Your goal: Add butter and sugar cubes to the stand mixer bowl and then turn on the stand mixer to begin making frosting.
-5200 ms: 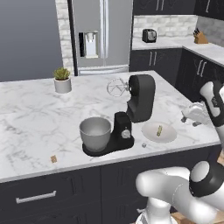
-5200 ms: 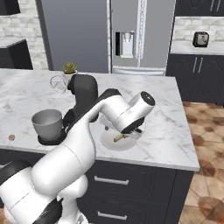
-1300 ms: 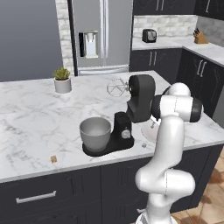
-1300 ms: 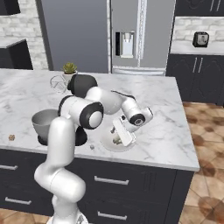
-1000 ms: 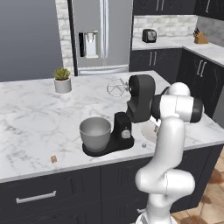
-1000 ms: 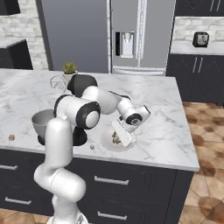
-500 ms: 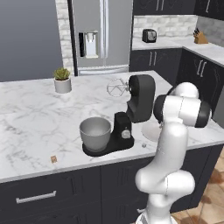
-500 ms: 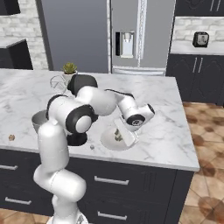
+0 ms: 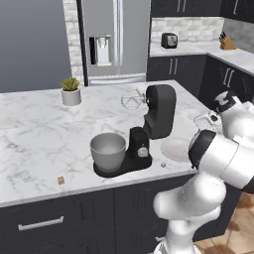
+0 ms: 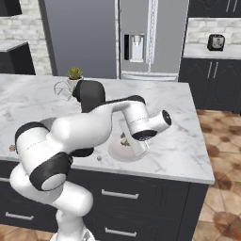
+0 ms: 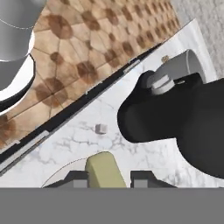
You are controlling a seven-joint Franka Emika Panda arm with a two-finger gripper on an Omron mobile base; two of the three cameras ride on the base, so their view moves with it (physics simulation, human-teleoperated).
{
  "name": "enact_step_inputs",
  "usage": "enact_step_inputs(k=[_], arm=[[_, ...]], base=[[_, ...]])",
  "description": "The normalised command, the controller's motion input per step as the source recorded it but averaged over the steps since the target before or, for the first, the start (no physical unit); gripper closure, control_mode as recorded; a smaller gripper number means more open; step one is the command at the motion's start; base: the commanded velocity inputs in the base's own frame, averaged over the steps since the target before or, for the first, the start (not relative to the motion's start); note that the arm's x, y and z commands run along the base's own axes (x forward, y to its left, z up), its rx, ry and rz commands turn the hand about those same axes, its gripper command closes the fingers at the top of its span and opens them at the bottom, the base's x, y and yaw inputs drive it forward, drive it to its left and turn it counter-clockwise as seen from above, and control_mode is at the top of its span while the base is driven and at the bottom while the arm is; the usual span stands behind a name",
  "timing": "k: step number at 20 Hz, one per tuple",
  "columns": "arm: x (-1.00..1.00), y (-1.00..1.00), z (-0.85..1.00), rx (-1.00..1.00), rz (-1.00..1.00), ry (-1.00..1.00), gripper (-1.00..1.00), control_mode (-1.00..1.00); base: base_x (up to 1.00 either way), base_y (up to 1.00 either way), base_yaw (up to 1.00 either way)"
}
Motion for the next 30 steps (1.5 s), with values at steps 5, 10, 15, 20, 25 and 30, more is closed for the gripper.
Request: enact_step_inputs(k=[5,10,15,20,25,30], arm=[[-1.0,0.6,0.94,-0.13,-0.03,-0.3,1.0,-1.0],[-0.99,0.89,0.86,-0.2,0.0,-0.25,1.0,-1.0],[-0.87,0.96,0.73,-0.24,0.0,-0.17,1.0,-1.0],[-0.24,1.0,0.55,-0.23,0.0,-0.02,1.0,-1.0],[0.11,1.0,0.41,-0.22,0.0,0.05,1.0,-1.0],[0.27,0.88,0.08,-0.25,0.0,0.14,1.0,-1.0]], base=[[0.0,0.0,0.0],[0.0,0.0,0.0],[0.0,0.0,0.0],[0.0,0.0,0.0],[0.0,0.0,0.0],[0.0,0.0,0.0]])
